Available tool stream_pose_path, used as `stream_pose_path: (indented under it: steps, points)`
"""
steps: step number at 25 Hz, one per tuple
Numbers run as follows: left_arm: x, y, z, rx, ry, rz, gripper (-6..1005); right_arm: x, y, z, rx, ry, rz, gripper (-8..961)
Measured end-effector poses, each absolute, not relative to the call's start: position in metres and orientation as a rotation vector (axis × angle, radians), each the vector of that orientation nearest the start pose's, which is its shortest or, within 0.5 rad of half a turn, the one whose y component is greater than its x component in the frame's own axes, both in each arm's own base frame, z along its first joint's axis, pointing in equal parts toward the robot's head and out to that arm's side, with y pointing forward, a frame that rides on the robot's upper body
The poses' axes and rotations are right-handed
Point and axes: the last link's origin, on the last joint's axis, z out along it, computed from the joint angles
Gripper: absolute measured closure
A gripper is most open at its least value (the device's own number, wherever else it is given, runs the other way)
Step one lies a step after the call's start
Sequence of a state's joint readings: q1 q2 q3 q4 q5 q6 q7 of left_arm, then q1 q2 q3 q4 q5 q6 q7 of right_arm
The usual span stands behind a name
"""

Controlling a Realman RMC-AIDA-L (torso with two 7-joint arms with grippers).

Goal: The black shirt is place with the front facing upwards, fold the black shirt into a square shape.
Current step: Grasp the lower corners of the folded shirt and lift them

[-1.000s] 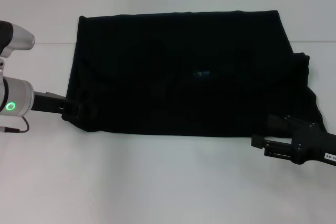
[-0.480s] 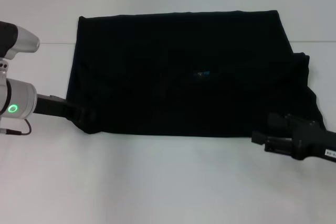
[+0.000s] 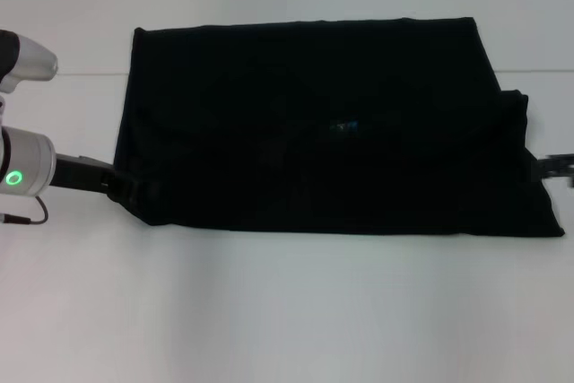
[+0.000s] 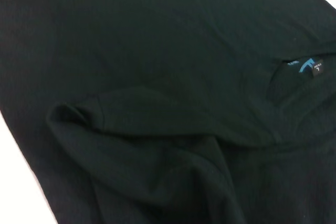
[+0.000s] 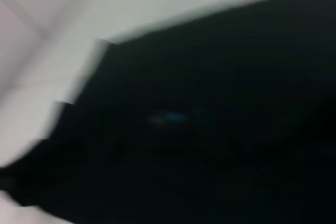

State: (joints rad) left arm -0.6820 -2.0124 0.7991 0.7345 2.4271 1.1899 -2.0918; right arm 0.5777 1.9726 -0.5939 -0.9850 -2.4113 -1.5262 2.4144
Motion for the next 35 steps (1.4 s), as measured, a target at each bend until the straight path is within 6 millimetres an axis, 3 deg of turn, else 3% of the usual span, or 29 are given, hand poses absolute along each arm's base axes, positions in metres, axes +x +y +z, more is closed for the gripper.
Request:
stream_pose_path:
  steps: [3, 6, 17, 27, 35]
  points:
    - [-0.281, 0.403, 0.026, -2.391, -1.158, -0.051, 937, 0.294, 0.371, 0.126, -1.994, 1.687, 0.115, 33]
    - [-0.28, 0.404, 0.026, -2.397, -1.154, -0.05, 937, 0.3, 0.377, 0.131, -1.906, 1.66, -0.048, 36]
    - [-0.283, 0.402, 0.026, -2.392, -1.163, -0.048, 937, 0.303, 0.402, 0.078, -1.997, 1.646, -0.083, 48]
    - [-0.283, 0.403, 0.026, -2.391, -1.162, -0.048, 936, 0.297, 0.41, 0.05, -2.06, 1.61, -0.108, 58]
    - [-0.284, 0.402, 0.026, -2.387, -1.17, -0.048, 936, 0.299, 0.41, 0.045, -2.066, 1.602, -0.109, 66]
